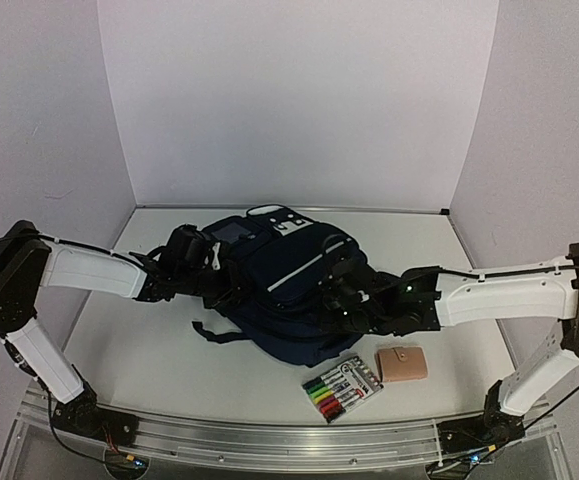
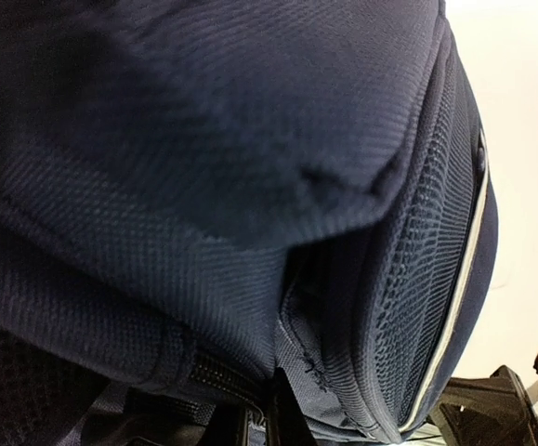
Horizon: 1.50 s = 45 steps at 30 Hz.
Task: Pack the student bag
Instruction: Zip the student bag at the center of the board.
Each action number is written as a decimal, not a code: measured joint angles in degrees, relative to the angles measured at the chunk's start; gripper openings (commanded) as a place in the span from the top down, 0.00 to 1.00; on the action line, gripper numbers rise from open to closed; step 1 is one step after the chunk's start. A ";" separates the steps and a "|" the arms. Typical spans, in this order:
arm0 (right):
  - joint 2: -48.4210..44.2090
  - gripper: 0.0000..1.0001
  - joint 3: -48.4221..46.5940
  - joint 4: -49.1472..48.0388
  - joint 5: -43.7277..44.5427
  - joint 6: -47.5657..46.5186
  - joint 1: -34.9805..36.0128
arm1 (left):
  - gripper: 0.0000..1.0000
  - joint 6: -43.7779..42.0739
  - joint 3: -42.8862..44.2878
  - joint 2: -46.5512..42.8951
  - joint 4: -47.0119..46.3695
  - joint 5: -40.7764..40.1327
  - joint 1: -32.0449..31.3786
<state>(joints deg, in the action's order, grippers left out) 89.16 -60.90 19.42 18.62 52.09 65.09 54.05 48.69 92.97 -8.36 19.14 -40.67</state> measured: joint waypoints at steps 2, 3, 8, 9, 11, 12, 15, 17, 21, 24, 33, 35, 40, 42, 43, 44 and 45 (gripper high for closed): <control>-1.46 1.00 0.77 0.14 -1.62 -0.65 -1.98 | 1.00 -0.08 0.00 0.02 -0.17 0.47 1.09; -2.36 1.00 1.17 0.16 -2.49 -0.99 -3.12 | 1.00 -0.14 0.00 0.01 -0.25 0.75 1.65; -6.20 1.00 2.53 -0.52 -7.06 -3.07 -8.48 | 1.00 -1.87 -0.38 -0.10 -1.01 3.10 4.16; -6.76 1.00 2.86 -0.75 -8.01 -3.62 -9.61 | 1.00 -2.59 -0.66 -0.26 -1.22 3.41 4.59; -7.12 1.00 3.39 -1.30 -9.69 -4.95 -11.77 | 1.00 -4.64 -1.49 -1.07 -1.32 3.76 5.43; -7.11 1.00 3.66 -1.63 -10.42 -5.69 -12.89 | 1.00 -5.78 -1.96 -1.68 -1.14 3.84 5.93; -6.59 1.00 4.03 -2.87 -13.16 -8.12 -16.44 | 1.00 -9.61 -2.32 -3.61 0.83 3.72 7.66; -5.40 1.00 4.03 -4.10 -15.06 -9.61 -18.33 | 1.00 -12.23 -1.78 -4.91 3.82 3.09 8.51; -1.50 1.00 4.02 -7.49 -18.09 -12.98 -21.80 | 1.00 -15.95 1.53 -6.35 12.28 0.20 9.30; 0.78 1.00 4.04 -11.24 -22.59 -14.81 -24.99 | 0.89 -17.58 3.75 -6.39 16.43 0.01 11.12; 1.26 1.00 4.04 -16.39 -33.15 -17.81 -29.79 | 0.01 -25.36 11.03 -11.65 28.82 -10.65 14.89; 1.23 1.00 4.11 -16.41 -34.07 -17.93 -30.08 | 0.00 -28.47 14.27 -13.66 30.03 -14.98 12.23; 0.22 1.00 5.38 -16.94 -35.34 -17.80 -30.06 | 0.00 -35.27 20.17 -14.81 29.15 -18.32 1.52; 0.00 1.00 5.56 -17.12 -35.64 -17.58 -30.08 | 0.00 -38.22 22.66 -11.71 28.82 -18.46 -2.16; -0.03 1.00 5.59 -17.21 -35.74 -17.47 -30.08 | 0.00 -39.49 24.11 -9.57 28.96 -18.94 -3.75; -0.06 1.00 5.67 -17.39 -35.89 -17.33 -30.08 | 0.00 -40.82 26.08 -6.48 28.94 -19.52 -5.36; -0.10 1.00 5.78 -17.68 -36.03 -17.06 -30.08 | 0.00 -42.22 28.06 -3.07 28.79 -19.76 -6.77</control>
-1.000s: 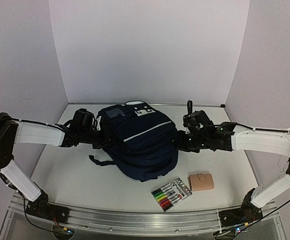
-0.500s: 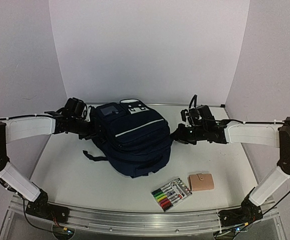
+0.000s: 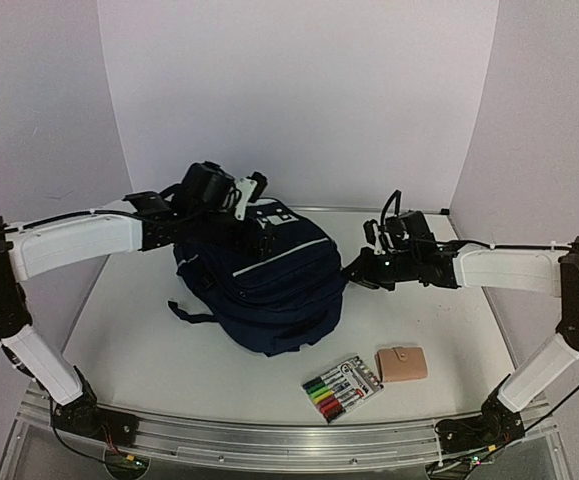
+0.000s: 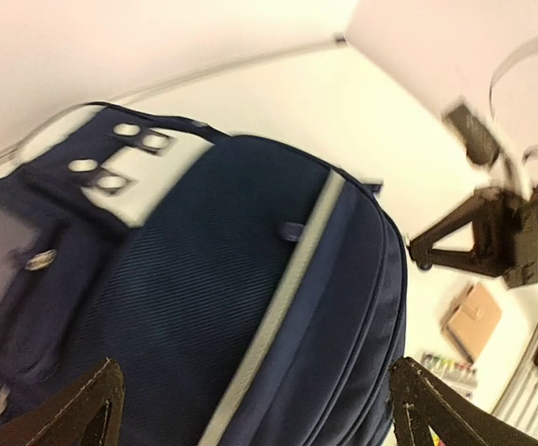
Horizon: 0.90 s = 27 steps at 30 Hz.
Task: Pack the student bag
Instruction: Zip the student bag at the center of the board.
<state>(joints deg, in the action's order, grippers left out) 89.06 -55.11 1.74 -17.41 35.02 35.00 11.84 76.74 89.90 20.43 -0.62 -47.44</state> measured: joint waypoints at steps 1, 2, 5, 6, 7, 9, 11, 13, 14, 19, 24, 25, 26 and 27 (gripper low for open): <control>-0.02 1.00 0.14 -0.33 -0.10 0.27 0.00 | 0.00 -0.94 1.52 2.80 0.02 -0.12 -1.01; -0.08 1.00 0.28 -0.64 -0.17 0.52 0.00 | 0.00 -2.02 2.97 5.76 0.11 -0.20 -2.12; -0.40 1.00 0.91 -1.42 -0.33 1.20 0.00 | 0.00 -5.07 6.16 12.67 0.64 -0.45 -4.46; -0.51 1.00 1.08 -1.62 -0.38 1.37 0.00 | 0.00 -6.09 7.28 14.50 0.76 -0.57 -4.99; -0.68 1.00 1.32 -1.79 -0.41 1.54 0.00 | 0.00 -7.03 8.35 16.03 0.83 -0.63 -5.38; -1.16 1.00 1.80 -1.99 -0.50 1.85 0.00 | 0.00 -8.49 10.46 18.13 0.72 -0.68 -5.86; -1.58 1.00 2.12 -1.98 -0.64 2.19 0.01 | 0.00 -9.49 12.31 19.39 0.31 -0.79 -6.00; -1.77 1.00 2.27 -2.04 -0.79 2.49 0.00 | 0.03 -10.49 13.82 20.14 -0.11 -1.12 -6.03; -1.77 1.00 2.29 -2.08 -0.85 2.67 0.00 | 0.07 -10.99 14.66 20.46 -0.34 -1.35 -6.03; -1.77 1.00 2.32 -2.15 -0.92 3.52 0.00 | 0.29 -13.65 17.44 22.14 -1.96 -1.51 -6.12; -1.77 1.00 2.32 -2.17 -0.92 4.21 0.00 | 0.30 -15.20 17.84 23.69 -2.58 0.48 -6.33; -1.77 1.00 2.32 -2.17 -0.90 4.27 0.00 | 0.30 -15.46 17.84 23.96 -2.56 0.96 -6.39; -1.77 1.00 2.32 -2.16 -0.90 4.35 0.00 | 0.30 -15.84 17.84 24.19 -2.60 1.48 -6.46; -1.77 1.00 2.32 -2.15 -0.90 4.44 0.00 | 0.32 -16.26 17.84 24.41 -2.64 2.02 -6.53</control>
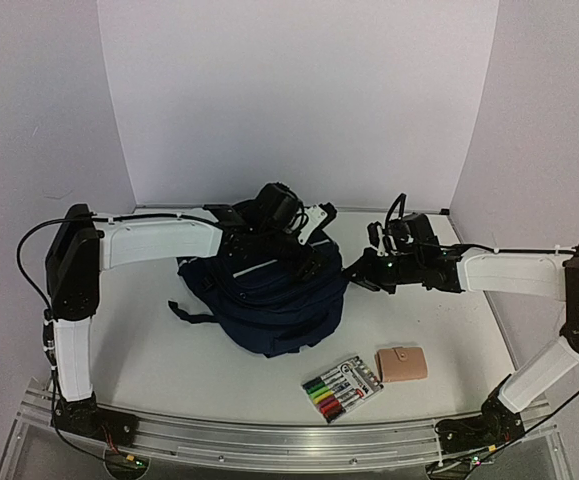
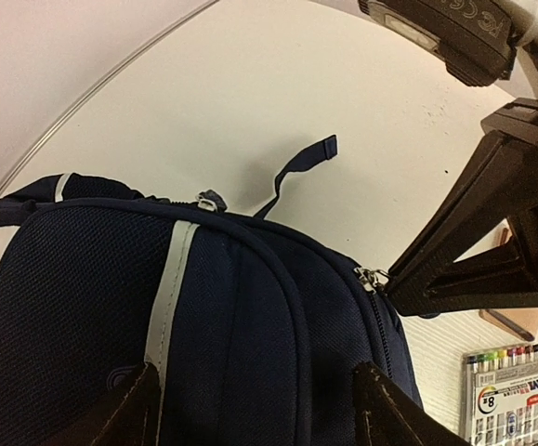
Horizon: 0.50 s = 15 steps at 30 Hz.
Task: Pack the student bag
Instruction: Zip the student bag at the center of the board.
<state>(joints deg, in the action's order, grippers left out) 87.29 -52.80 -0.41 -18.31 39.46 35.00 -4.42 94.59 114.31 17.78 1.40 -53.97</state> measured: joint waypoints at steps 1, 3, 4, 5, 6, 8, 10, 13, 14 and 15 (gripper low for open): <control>0.00 1.00 0.00 0.00 0.00 0.07 0.00 | 0.38 -0.31 0.00 0.14 -0.06 0.34 -0.11; 0.00 1.00 0.00 -0.02 0.02 0.26 0.00 | 0.56 -1.12 0.02 0.30 -0.28 0.62 -0.24; 0.00 1.00 0.00 -0.02 0.03 0.38 0.00 | 0.64 -1.56 0.02 0.37 -0.32 0.71 -0.33; 0.00 1.00 0.01 -0.01 0.10 0.48 0.01 | 0.74 -1.90 0.02 0.41 -0.35 0.85 -0.39; 0.00 1.00 0.05 0.00 0.24 0.56 0.02 | 0.80 -2.12 0.02 0.43 -0.38 1.09 -0.42; -0.13 1.00 0.11 0.01 0.79 0.84 0.02 | 0.94 -1.87 -0.06 0.45 -0.62 1.70 -0.49; -0.62 1.00 0.18 0.14 1.41 0.88 0.04 | 1.00 -2.59 -0.62 0.43 -1.75 2.41 -0.49; -1.99 1.00 0.45 0.91 2.43 0.84 0.08 | 1.00 -2.77 -2.75 -0.02 -4.43 3.60 -0.57; -2.48 1.00 0.51 1.37 2.65 0.82 0.14 | 1.00 -2.74 -3.90 -0.49 -5.57 4.04 -0.62; -2.97 1.00 0.61 1.71 2.69 0.74 0.19 | 1.00 -2.71 -5.19 -1.15 -6.71 4.48 -0.69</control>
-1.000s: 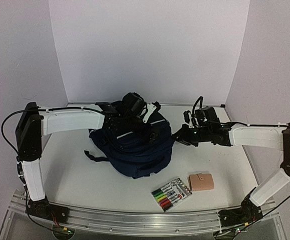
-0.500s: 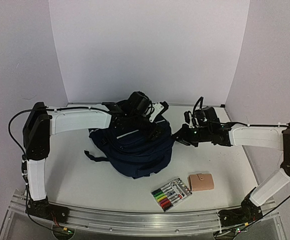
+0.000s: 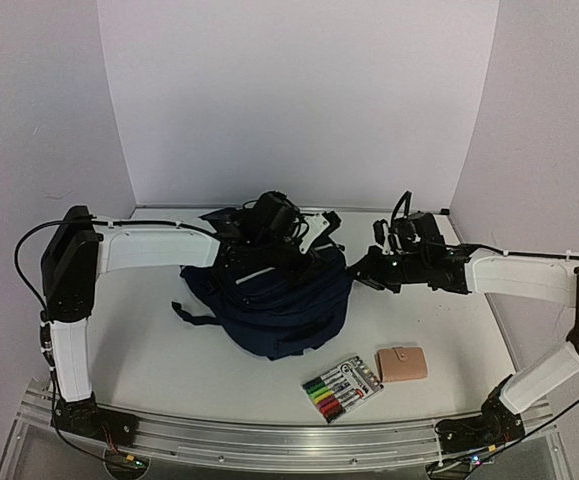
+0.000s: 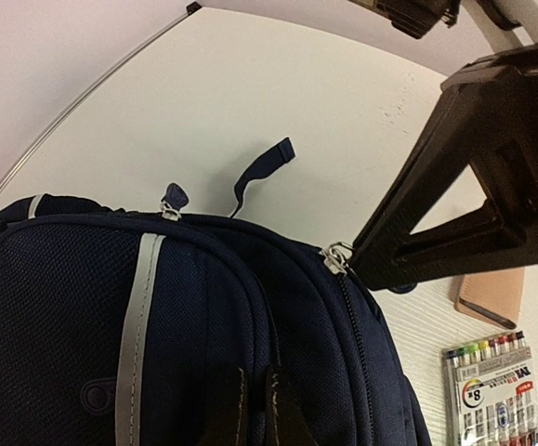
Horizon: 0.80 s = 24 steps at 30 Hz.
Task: Pack the student bag
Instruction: Zip the student bag at the center of the board.
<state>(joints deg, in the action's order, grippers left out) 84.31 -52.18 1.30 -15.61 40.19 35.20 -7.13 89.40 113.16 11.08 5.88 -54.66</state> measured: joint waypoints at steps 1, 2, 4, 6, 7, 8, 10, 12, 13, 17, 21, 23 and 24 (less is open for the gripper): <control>-0.44 1.00 0.10 0.27 -0.12 -0.15 0.04 | 1.00 0.05 -1.25 -0.76 -0.96 0.43 -0.07; -0.71 1.00 0.13 0.52 -0.40 -0.39 0.06 | 1.00 0.12 -2.33 -1.53 -1.64 0.83 -0.12; -0.87 1.00 0.13 0.79 -1.45 -1.16 -0.17 | 1.00 0.39 -4.54 -3.16 -3.01 1.49 -0.24; -0.72 1.00 0.13 0.97 -3.33 -2.09 -1.00 | 1.00 0.90 -6.92 -5.02 -4.22 1.90 -0.34; -0.44 1.00 0.09 0.98 -4.57 -2.72 -1.61 | 1.00 1.17 -8.12 -5.96 -4.78 2.05 -0.42; 0.03 1.00 0.00 0.97 -5.96 -3.37 -2.33 | 1.00 1.42 -9.20 -6.80 -5.27 2.17 -0.51; 1.80 1.00 -0.77 0.93 -8.94 -4.78 -3.69 | 1.00 2.08 -11.95 -8.99 -6.15 2.68 -0.69; 4.10 1.00 -2.17 0.91 -11.78 -6.24 -4.51 | 1.00 2.93 -14.65 -11.10 -6.74 3.34 -0.83; 5.51 1.00 -3.14 0.87 -13.18 -7.05 -4.76 | 1.00 3.25 -16.05 -12.15 -6.94 3.65 -0.91; 10.72 1.00 -6.88 0.84 -17.43 -9.29 -5.07 | 1.00 5.02 -20.65 -15.74 -7.13 4.73 -0.91; 15.26 1.00 -10.33 0.20 -20.04 -10.22 -5.20 | 1.00 6.49 -23.47 -18.14 -7.13 5.06 -0.87; 17.92 1.00 -12.40 -0.81 -20.96 -10.31 -5.30 | 1.00 7.20 -24.71 -19.07 -7.17 5.29 -0.82; 19.35 1.00 -13.48 -1.35 -21.40 -10.37 -5.33 | 1.00 7.47 -25.30 -19.51 -7.15 5.54 -0.76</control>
<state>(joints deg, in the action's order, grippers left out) 103.67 -65.66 -0.05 -37.01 29.82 29.87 0.34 64.10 93.65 3.92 11.42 -55.42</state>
